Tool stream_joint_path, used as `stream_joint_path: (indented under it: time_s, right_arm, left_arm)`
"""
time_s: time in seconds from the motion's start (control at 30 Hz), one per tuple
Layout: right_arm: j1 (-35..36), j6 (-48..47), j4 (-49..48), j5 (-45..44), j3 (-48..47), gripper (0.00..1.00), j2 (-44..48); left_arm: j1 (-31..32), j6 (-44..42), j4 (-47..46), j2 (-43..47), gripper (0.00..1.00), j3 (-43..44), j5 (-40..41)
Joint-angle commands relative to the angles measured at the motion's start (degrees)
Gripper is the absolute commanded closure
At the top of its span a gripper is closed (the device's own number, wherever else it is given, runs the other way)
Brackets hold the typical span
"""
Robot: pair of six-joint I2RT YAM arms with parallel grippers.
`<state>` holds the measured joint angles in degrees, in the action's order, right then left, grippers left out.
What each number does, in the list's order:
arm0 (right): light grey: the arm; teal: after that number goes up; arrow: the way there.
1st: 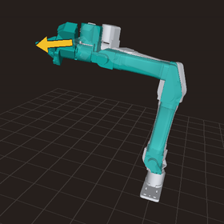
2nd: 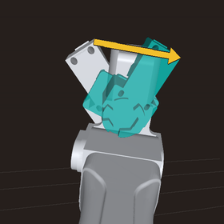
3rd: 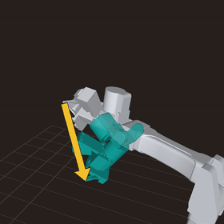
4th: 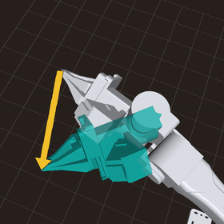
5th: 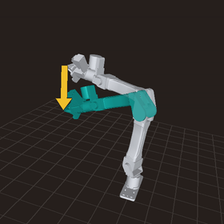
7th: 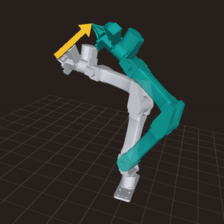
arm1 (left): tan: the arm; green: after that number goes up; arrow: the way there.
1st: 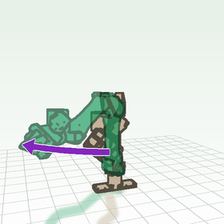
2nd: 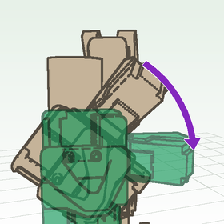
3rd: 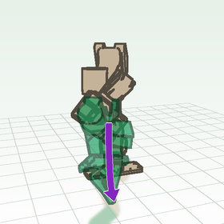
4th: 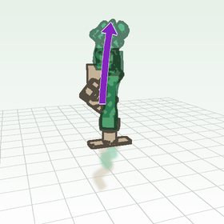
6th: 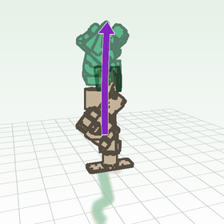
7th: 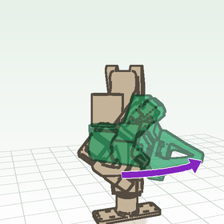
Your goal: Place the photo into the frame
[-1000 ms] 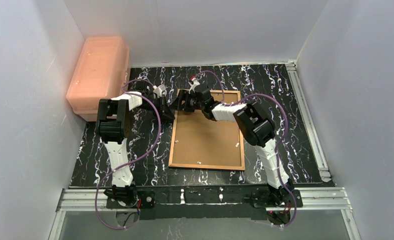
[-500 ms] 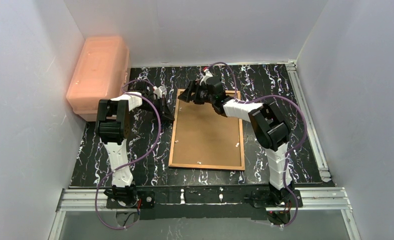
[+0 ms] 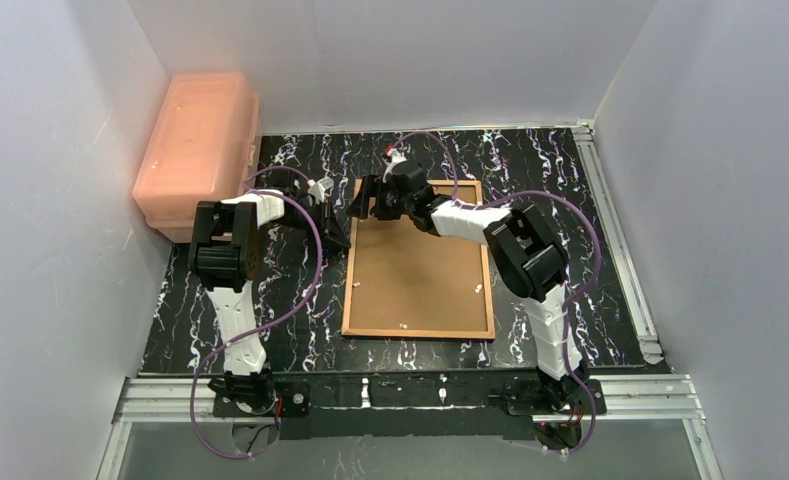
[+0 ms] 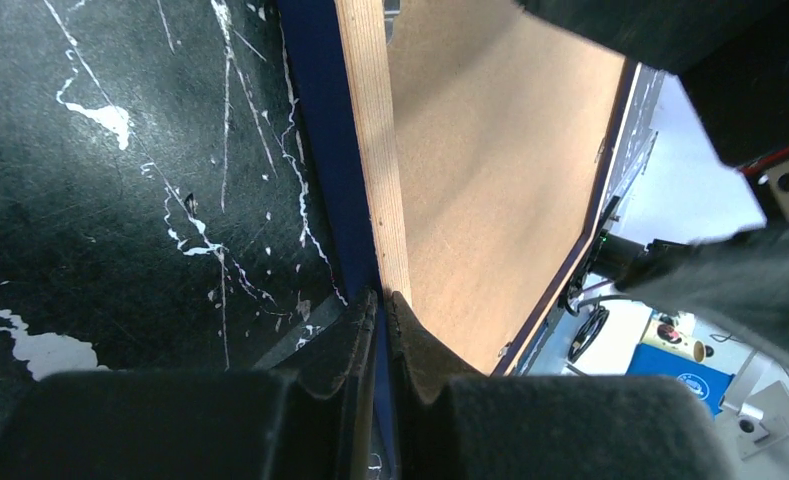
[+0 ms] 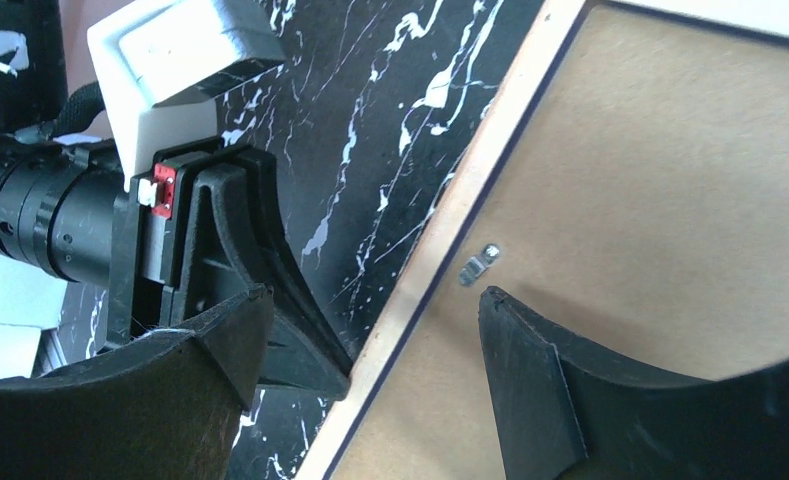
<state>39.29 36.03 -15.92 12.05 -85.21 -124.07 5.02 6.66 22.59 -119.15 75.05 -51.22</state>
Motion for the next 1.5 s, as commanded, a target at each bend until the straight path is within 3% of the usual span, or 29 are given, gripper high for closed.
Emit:
stream_joint_path:
  time_s: [0.0,1.47]
  right_arm:
    - [1.07,-0.15,1.25,-0.4,-3.56,0.17,-2.12]
    - [1.75,10.19,-3.55,0.77,-2.8,0.2,-7.09]
  left_arm:
    - [0.98,1.07,-0.24,2.35,0.94,-1.69,-0.86]
    - [1.66,3.21,-2.29,2.6,0.94,-1.39,-0.54]
